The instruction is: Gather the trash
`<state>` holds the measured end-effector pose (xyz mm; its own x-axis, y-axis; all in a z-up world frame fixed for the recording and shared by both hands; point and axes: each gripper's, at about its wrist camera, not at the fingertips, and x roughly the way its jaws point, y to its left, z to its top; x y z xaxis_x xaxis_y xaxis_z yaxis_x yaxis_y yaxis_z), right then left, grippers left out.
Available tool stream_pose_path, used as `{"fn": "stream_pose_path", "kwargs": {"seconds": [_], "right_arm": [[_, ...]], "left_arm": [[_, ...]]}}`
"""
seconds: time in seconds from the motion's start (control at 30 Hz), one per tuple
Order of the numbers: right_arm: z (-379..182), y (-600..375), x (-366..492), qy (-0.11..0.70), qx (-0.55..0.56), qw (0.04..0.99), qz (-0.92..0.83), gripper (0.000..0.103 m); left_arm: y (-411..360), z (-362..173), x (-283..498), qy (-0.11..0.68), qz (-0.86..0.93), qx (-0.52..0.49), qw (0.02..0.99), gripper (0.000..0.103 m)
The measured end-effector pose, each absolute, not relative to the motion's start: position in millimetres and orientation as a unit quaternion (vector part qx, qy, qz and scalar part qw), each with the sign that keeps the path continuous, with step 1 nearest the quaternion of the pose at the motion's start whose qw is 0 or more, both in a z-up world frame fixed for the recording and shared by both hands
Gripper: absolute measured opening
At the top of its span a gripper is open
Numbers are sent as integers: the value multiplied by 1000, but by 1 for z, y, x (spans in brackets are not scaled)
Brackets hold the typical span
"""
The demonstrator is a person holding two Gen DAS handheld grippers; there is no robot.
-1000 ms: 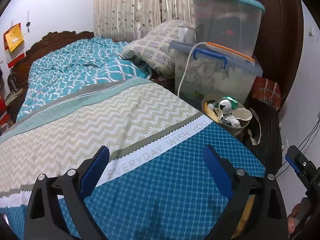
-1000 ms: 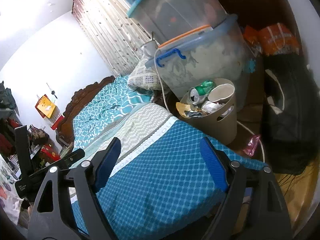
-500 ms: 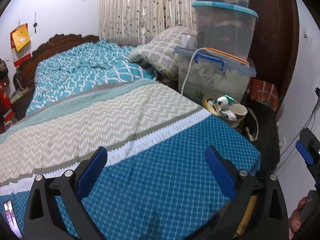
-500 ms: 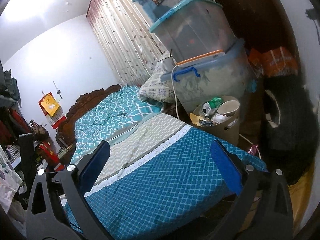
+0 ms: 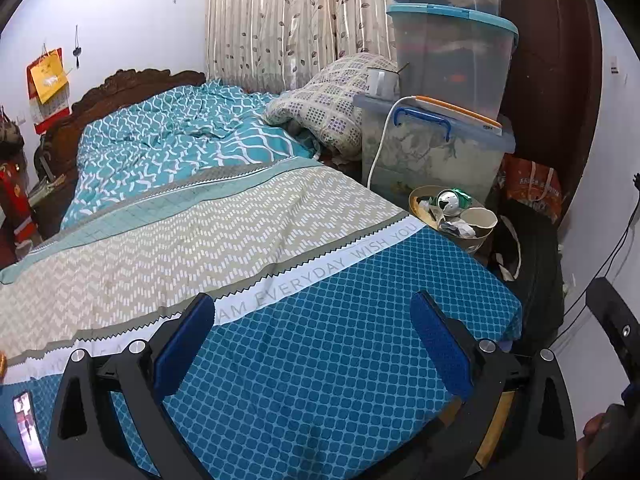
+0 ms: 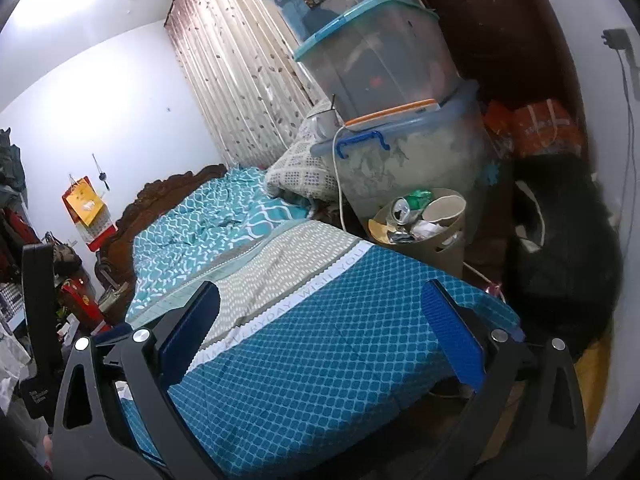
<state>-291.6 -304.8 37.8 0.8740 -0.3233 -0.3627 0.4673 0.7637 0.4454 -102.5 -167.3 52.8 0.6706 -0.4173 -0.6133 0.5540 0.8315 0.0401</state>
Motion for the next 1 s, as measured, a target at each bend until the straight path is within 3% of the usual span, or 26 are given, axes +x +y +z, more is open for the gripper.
{"fn": "stream_pose_path", "kwargs": {"seconds": [0.37,1.0], "right_arm": [[40,-297,-309,92,249,938,-224,100],[27,-303,-306,106,280,924,-240,100]], "left_arm": [[-165,65,-121,271,-224,103,931,94],[-174,61,-138,245,-206,153,935,94]]}}
